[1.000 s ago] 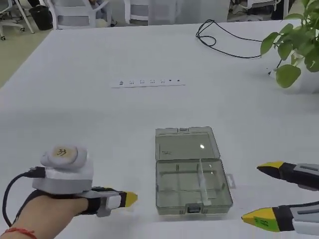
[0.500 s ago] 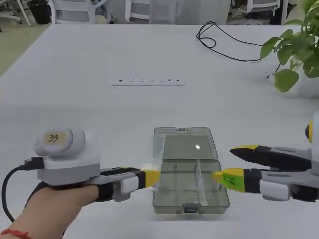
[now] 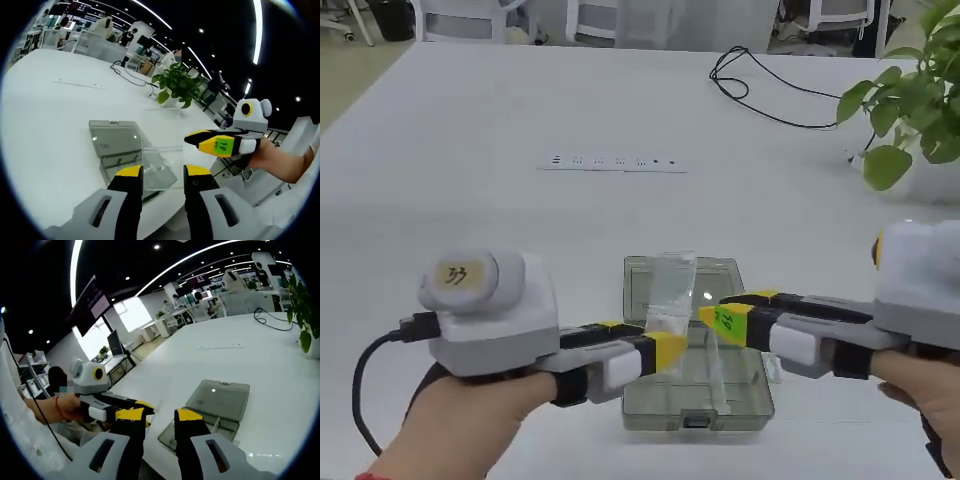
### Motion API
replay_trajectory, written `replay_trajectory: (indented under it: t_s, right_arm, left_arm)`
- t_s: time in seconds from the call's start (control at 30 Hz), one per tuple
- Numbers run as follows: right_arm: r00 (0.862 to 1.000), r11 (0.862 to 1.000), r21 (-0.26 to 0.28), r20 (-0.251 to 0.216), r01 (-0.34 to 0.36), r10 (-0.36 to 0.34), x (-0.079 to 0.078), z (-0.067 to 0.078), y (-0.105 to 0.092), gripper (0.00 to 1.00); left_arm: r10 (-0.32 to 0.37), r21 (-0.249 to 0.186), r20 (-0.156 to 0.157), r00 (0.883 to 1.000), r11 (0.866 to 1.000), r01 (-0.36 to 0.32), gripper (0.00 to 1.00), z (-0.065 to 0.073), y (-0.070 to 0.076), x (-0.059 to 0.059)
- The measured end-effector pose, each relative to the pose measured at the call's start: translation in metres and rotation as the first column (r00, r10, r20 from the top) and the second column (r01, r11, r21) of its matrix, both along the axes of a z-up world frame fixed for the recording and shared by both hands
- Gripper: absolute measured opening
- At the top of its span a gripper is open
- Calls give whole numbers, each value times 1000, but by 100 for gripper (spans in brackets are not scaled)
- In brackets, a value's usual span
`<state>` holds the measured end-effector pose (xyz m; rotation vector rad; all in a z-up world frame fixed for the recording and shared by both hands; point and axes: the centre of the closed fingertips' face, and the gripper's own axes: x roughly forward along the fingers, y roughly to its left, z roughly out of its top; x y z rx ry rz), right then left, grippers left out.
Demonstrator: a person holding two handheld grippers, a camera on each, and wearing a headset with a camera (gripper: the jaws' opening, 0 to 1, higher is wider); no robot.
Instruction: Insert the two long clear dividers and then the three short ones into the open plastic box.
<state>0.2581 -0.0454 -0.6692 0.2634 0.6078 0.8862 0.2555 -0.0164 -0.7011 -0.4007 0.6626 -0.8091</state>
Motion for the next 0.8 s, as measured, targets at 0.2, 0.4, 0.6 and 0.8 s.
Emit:
replay_trajectory:
  t_s: [0.2, 0.4, 0.6, 0.8]
  right_arm:
    - [999, 1000, 9, -35, 22, -21, -1, -7, 4, 18]
    - [997, 999, 8, -56, 50, -49, 1, -11, 5, 11]
    - [994, 997, 3, -74, 77, -76, 2, -13, 5, 8]
    - [988, 992, 5, -91, 128, -127, 5, -12, 4, 6]
  left_arm:
    - [-29, 16, 29, 999, 999, 29, 30, 1, -5, -3]
    - [-49, 32, 48, 998, 998, 47, 30, 2, -8, -3]
    - [-59, 57, 63, 996, 997, 56, 30, 1, -8, -2]
    - [-68, 66, 75, 995, 996, 63, 27, 0, -9, -1]
